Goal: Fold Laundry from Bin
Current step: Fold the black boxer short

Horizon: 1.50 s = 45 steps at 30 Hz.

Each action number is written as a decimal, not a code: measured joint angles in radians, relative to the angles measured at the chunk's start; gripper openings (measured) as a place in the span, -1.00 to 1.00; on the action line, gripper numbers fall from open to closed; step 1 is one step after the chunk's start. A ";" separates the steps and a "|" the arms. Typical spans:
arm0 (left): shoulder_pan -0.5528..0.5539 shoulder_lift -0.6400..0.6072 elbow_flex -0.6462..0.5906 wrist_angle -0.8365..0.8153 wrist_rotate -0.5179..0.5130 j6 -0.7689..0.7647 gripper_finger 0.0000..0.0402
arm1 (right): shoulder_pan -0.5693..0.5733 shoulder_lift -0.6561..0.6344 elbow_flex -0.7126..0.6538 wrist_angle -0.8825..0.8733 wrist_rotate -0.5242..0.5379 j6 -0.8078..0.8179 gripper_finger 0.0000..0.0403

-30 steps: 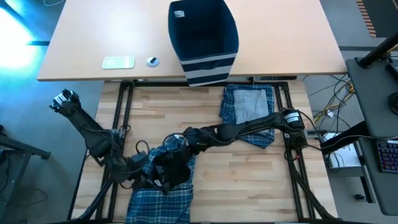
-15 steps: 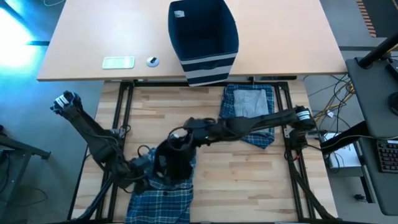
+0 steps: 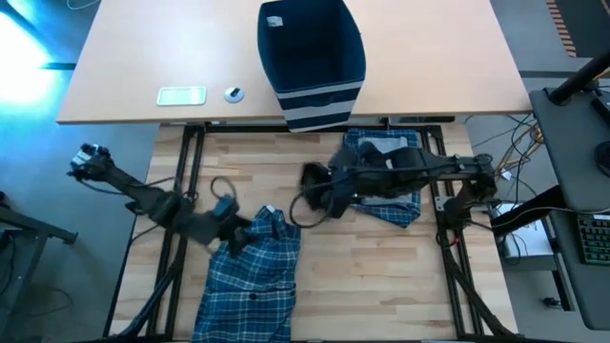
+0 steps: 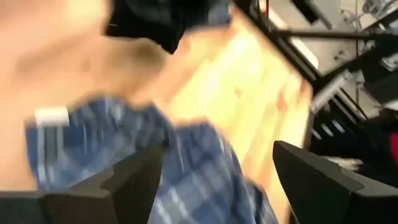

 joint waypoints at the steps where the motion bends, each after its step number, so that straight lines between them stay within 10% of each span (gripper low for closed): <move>1: 0.046 0.012 0.000 0.042 0.024 0.062 0.43 | 0.000 0.000 0.000 -0.036 -0.012 0.026 -0.95; 12: 0.202 0.191 0.001 0.424 0.289 0.339 0.43 | 0.042 -0.037 0.061 -0.104 -0.254 0.104 -0.95; 31: 0.228 0.620 0.011 0.926 0.197 0.260 0.55 | 0.057 -0.045 0.050 -0.103 -0.269 0.070 -0.95; 39: 0.276 0.740 0.137 0.863 0.120 0.288 0.54 | 0.071 -0.050 0.075 -0.102 -0.268 0.048 -0.95; 45: 0.286 0.725 0.246 0.526 0.004 0.363 0.54 | 0.105 -0.056 0.080 -0.104 -0.268 0.055 -0.95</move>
